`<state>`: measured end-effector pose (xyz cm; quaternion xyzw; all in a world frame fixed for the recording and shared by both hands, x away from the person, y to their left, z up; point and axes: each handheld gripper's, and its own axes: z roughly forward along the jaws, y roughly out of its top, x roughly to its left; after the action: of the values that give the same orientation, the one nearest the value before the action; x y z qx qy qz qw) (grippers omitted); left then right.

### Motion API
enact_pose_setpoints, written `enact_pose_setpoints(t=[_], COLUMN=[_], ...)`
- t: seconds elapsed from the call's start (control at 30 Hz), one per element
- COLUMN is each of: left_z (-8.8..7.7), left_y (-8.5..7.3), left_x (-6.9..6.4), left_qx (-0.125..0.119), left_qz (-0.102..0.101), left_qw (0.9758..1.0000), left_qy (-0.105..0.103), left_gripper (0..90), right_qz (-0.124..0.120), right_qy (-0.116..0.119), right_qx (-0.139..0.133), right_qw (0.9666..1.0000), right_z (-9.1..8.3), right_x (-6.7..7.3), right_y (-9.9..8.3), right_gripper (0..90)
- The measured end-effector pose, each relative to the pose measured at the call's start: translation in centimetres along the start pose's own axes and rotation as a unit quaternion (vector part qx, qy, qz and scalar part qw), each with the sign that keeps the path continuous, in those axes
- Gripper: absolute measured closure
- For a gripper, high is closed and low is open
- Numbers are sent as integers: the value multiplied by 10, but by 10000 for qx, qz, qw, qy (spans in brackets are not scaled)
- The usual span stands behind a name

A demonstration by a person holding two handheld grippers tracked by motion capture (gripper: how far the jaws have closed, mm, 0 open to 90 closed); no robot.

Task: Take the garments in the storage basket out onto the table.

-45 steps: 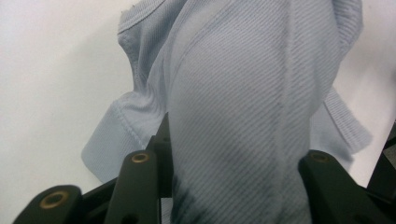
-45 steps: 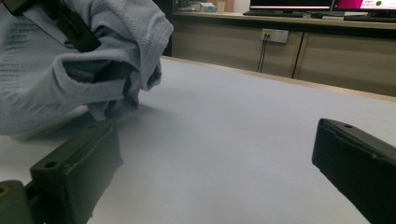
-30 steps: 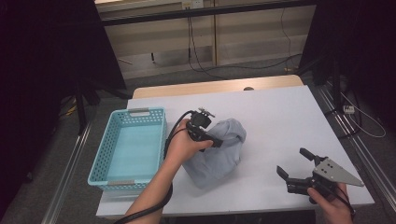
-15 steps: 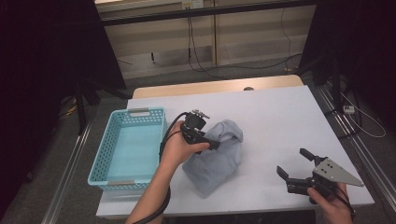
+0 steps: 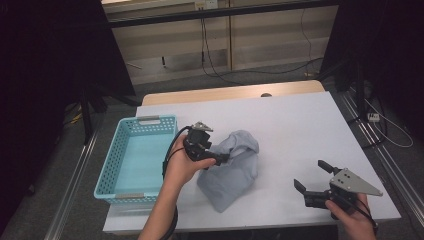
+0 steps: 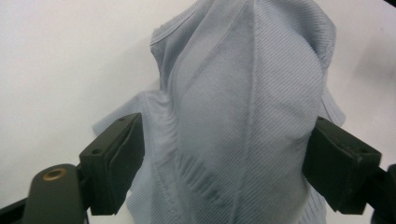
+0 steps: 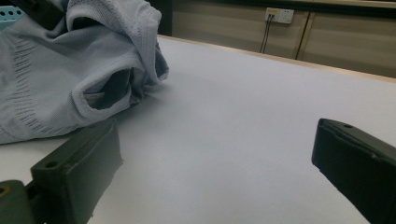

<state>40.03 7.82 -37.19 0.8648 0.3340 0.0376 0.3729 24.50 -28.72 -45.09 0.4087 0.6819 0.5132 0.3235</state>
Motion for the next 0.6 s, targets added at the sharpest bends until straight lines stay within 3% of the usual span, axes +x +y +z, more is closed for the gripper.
enact_pose_setpoints(t=[0.2, 0.6], left_z=[-7, -8], left_y=[0, -3], left_x=[-2, 4], left_qx=[78, -53], left_qz=[148, -98], left_qw=[9998, 9999], left_qy=[104, 94], left_gripper=[161, 132], right_qz=[37, 178], right_qy=[71, 209], right_qx=[86, 287], right_qw=[9999, 9992], right_z=[9, 43], right_x=[4, 20], right_y=[4, 13], right_gripper=[10, 21])
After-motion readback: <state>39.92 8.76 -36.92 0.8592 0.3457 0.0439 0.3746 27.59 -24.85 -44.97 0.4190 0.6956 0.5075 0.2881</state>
